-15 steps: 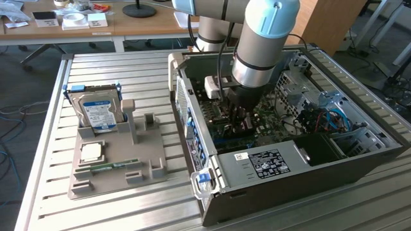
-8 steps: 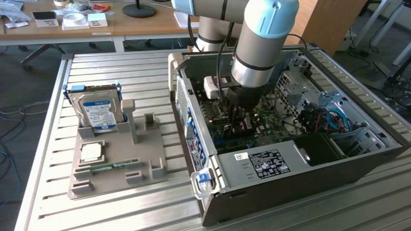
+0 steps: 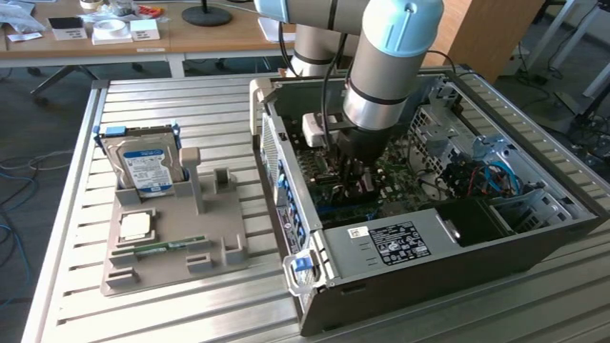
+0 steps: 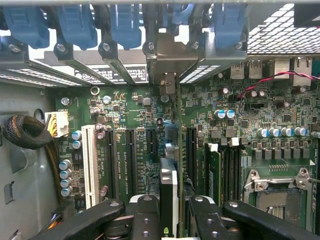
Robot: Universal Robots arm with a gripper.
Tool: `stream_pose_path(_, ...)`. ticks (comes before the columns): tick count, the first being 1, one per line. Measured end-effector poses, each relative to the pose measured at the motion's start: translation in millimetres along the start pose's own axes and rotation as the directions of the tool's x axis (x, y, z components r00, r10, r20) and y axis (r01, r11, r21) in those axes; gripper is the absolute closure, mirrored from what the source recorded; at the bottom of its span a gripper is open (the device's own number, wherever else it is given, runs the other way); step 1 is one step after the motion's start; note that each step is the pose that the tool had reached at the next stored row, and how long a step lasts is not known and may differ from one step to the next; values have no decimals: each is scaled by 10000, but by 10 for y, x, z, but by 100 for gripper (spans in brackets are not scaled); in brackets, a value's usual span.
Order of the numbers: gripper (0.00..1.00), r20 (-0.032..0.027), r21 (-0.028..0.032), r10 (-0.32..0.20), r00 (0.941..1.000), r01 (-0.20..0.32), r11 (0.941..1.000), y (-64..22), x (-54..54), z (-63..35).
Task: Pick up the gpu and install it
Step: 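Insert the gpu into the slot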
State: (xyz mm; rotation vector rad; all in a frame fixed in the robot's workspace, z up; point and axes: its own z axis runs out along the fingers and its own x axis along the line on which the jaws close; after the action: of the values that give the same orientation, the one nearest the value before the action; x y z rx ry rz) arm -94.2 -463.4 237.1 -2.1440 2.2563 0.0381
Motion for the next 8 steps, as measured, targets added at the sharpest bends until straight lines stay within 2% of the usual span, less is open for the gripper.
stream_pose_path(1,72,4,0,5,10000,-5,10000,3,0,2)
stream_pose_path(2,66,1,4,5,10000,-5,10000,2,0,1)
stream_pose_path(4,66,-3,3,-2,10000,2,10000,-1,0,0)
stream_pose_path(5,60,-4,3,-2,10000,2,10000,-1,0,0)
stream_pose_path(8,60,-4,2,-2,10000,2,10000,-1,0,-1)
